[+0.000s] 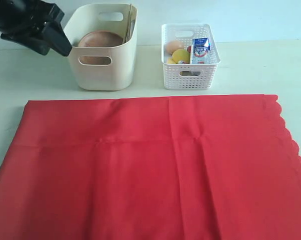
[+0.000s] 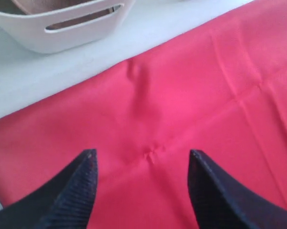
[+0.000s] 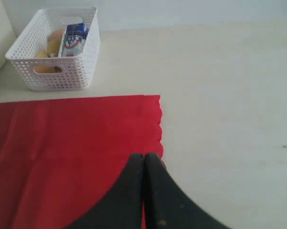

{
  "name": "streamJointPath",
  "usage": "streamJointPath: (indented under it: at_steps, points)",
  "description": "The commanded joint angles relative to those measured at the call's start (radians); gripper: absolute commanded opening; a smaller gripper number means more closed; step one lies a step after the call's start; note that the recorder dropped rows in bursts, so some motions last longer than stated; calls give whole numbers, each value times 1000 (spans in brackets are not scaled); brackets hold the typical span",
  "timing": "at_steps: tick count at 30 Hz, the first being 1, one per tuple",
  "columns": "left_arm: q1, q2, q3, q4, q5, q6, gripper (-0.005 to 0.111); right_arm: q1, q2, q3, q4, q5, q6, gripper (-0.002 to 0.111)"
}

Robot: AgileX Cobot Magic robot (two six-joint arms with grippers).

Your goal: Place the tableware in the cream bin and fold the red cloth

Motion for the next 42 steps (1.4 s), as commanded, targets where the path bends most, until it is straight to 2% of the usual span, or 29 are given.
streamJointPath:
  at_steps: [1,12,17,23,29,37,42]
  points:
    - [2,-28,75,14,-37,-10,55,-3,78,-6,0,-1,-16,0]
    - [13,-32,260,12,-125,-10,55,-3,256,-6,124,1,-147,0]
    - [82,-32,345,9,-166,-10,55,-3,396,-37,165,15,-174,0]
    - [219,-32,464,-40,-205,-8,55,-3,748,-135,295,-23,-259,0]
    - [302,-32,578,-55,-248,-1,55,24,1040,-203,311,-121,-278,0]
    - [363,-32,652,-120,-298,97,55,133,1203,-236,264,-140,-258,0]
    - [385,-28,669,-141,-324,140,55,133,1237,-245,217,-140,-218,0]
